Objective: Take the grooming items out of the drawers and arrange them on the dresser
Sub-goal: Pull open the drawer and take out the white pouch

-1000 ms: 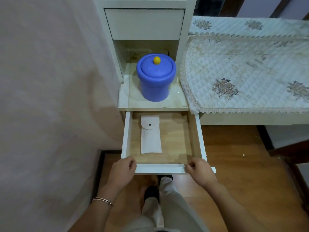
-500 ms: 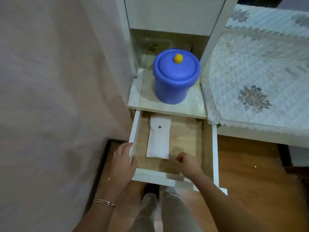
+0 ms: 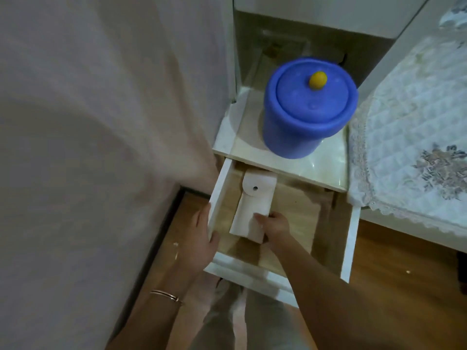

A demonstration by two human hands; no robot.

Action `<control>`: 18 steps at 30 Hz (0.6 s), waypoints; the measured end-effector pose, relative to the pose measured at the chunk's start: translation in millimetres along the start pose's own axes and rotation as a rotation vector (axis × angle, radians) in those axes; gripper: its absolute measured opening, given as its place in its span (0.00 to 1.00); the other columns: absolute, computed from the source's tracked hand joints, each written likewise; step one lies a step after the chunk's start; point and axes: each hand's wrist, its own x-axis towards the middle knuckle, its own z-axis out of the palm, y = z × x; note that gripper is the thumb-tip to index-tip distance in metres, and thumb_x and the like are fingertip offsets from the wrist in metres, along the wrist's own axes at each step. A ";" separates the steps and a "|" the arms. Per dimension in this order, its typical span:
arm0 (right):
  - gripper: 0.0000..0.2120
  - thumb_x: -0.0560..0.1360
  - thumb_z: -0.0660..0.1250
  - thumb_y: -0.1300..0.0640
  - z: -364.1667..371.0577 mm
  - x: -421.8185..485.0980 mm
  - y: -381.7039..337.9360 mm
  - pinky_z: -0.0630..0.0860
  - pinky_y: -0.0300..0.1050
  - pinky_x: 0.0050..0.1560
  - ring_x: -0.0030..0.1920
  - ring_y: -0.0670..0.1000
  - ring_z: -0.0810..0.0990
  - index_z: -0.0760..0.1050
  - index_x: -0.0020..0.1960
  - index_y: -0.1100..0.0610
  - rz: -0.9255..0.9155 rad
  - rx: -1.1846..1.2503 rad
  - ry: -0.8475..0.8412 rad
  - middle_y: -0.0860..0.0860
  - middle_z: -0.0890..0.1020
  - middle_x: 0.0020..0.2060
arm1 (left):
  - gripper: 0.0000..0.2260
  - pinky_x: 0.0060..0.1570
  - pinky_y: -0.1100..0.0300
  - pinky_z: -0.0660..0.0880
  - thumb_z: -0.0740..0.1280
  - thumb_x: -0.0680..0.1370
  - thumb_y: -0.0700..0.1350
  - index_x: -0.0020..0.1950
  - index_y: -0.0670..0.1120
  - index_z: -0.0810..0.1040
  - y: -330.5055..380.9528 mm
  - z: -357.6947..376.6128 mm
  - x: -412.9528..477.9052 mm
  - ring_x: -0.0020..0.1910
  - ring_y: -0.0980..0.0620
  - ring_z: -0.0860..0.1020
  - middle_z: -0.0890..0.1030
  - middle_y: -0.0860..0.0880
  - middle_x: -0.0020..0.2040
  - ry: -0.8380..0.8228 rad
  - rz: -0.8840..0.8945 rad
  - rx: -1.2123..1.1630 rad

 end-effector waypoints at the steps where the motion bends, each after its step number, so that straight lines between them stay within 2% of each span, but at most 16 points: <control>1: 0.15 0.72 0.69 0.57 -2.3 -2.7 -1.9 0.77 0.58 0.55 0.49 0.59 0.77 0.74 0.56 0.62 -0.017 -0.004 0.008 0.57 0.77 0.47 | 0.29 0.69 0.54 0.64 0.62 0.77 0.43 0.75 0.47 0.51 1.0 -0.4 -0.8 0.72 0.47 0.62 0.58 0.46 0.75 -0.010 -0.005 0.001; 3: 0.10 0.73 0.68 0.59 -10.9 -9.5 -2.9 0.76 0.55 0.53 0.47 0.56 0.74 0.71 0.51 0.60 -0.059 0.002 0.049 0.55 0.74 0.46 | 0.30 0.68 0.53 0.65 0.62 0.77 0.43 0.75 0.46 0.51 4.2 -2.0 -0.7 0.71 0.46 0.64 0.58 0.45 0.74 -0.027 -0.008 0.018; 5: 0.09 0.74 0.66 0.59 -25.9 -19.3 0.9 0.75 0.55 0.52 0.47 0.56 0.73 0.70 0.51 0.61 -0.101 -0.019 0.081 0.55 0.74 0.46 | 0.31 0.66 0.53 0.66 0.62 0.77 0.43 0.75 0.45 0.50 9.6 -3.9 0.3 0.70 0.45 0.64 0.58 0.44 0.74 -0.042 -0.022 0.049; 8: 0.05 0.75 0.64 0.59 -54.4 -37.7 12.5 0.74 0.51 0.45 0.43 0.54 0.74 0.70 0.47 0.60 -0.177 -0.057 0.094 0.55 0.75 0.45 | 0.31 0.66 0.53 0.65 0.63 0.76 0.42 0.74 0.43 0.51 18.6 -6.7 2.3 0.69 0.44 0.64 0.60 0.41 0.72 -0.055 -0.040 0.066; 11: 0.06 0.75 0.64 0.57 -87.7 -58.1 22.7 0.75 0.51 0.46 0.42 0.53 0.75 0.69 0.44 0.59 -0.250 -0.113 0.092 0.53 0.76 0.40 | 0.31 0.66 0.51 0.64 0.64 0.75 0.41 0.74 0.42 0.52 24.0 -6.7 4.0 0.68 0.42 0.63 0.59 0.40 0.71 -0.083 -0.006 0.077; 13: 0.08 0.75 0.64 0.55 -110.5 -72.6 29.6 0.72 0.48 0.43 0.42 0.53 0.74 0.70 0.45 0.60 -0.300 -0.186 0.089 0.52 0.75 0.39 | 0.31 0.67 0.48 0.62 0.63 0.75 0.43 0.74 0.43 0.52 28.9 -6.7 5.6 0.68 0.40 0.61 0.58 0.39 0.72 -0.098 -0.015 0.119; 16: 0.08 0.75 0.64 0.55 -138.9 -93.2 38.0 0.70 0.45 0.40 0.40 0.51 0.73 0.72 0.45 0.61 -0.389 -0.088 0.051 0.53 0.76 0.39 | 0.30 0.68 0.46 0.60 0.63 0.75 0.45 0.73 0.46 0.53 39.8 -6.0 11.1 0.70 0.39 0.58 0.56 0.40 0.72 -0.103 0.002 0.239; 18: 0.09 0.75 0.64 0.56 -151.1 -101.6 37.6 0.69 0.44 0.38 0.38 0.51 0.73 0.72 0.46 0.62 -0.439 0.020 0.079 0.55 0.76 0.40 | 0.30 0.69 0.45 0.58 0.63 0.75 0.46 0.73 0.48 0.53 45.7 -3.4 17.2 0.72 0.39 0.54 0.51 0.44 0.75 -0.126 0.042 0.289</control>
